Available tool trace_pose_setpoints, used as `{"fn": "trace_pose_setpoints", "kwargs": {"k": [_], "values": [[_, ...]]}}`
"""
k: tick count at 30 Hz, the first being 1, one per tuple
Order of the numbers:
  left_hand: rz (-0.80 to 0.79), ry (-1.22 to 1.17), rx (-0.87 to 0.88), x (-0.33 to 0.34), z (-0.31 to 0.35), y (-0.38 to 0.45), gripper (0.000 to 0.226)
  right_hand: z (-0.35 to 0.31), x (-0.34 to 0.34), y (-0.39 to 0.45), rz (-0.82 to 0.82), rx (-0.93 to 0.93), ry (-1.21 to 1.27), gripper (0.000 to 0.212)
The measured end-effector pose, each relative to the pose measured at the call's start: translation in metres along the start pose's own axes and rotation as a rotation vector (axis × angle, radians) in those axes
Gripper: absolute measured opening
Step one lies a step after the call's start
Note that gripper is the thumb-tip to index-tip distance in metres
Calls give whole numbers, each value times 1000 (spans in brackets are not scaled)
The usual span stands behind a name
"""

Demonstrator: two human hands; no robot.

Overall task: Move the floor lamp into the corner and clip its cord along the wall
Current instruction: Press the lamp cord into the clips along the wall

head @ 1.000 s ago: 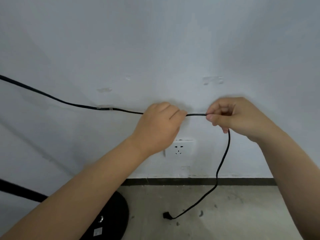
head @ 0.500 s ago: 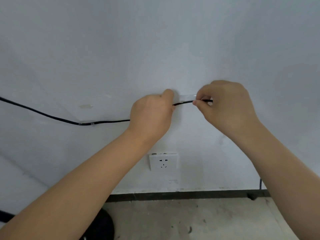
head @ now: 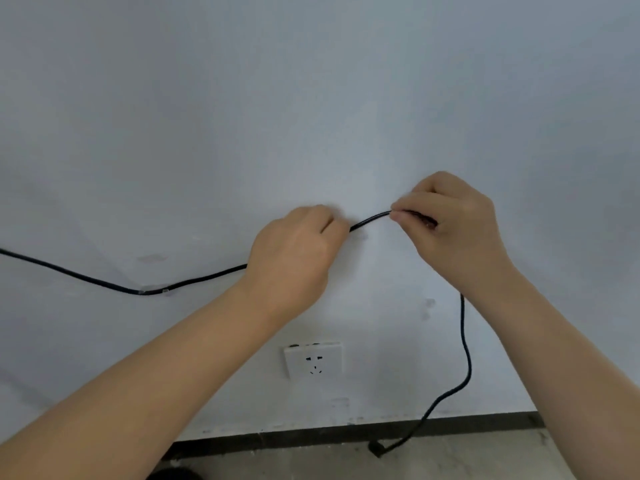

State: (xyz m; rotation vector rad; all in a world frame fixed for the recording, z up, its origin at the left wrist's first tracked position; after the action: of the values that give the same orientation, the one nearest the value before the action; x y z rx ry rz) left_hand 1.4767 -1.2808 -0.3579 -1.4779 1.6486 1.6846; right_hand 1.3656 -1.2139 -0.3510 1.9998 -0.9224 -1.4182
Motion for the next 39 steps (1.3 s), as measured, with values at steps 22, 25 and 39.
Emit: {"fn": "trace_pose_setpoints", "kwargs": {"k": [22,25,39], "values": [[405,242,322,37,68,-16,30,94,64,-151,-316,571,774,40],[507,37,227,46,66,-22,13,107,66,-186,-402,781,848,38],[-102,-1055,-376,138,65,-23,12,109,80,-155,-943,696,138,19]]}}
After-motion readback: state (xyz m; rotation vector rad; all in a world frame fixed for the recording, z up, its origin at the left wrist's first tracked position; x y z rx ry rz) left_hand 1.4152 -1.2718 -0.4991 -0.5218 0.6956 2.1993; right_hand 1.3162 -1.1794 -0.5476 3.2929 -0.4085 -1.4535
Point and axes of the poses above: each hand's wrist, its own y-axis towards the middle knuckle, its own x-axis out of the palm, z = x × y, the point moved 7 cm from there along y, towards the middle knuckle, and after that the axes turned 6 degrees about -z, right-handed, at the moved point
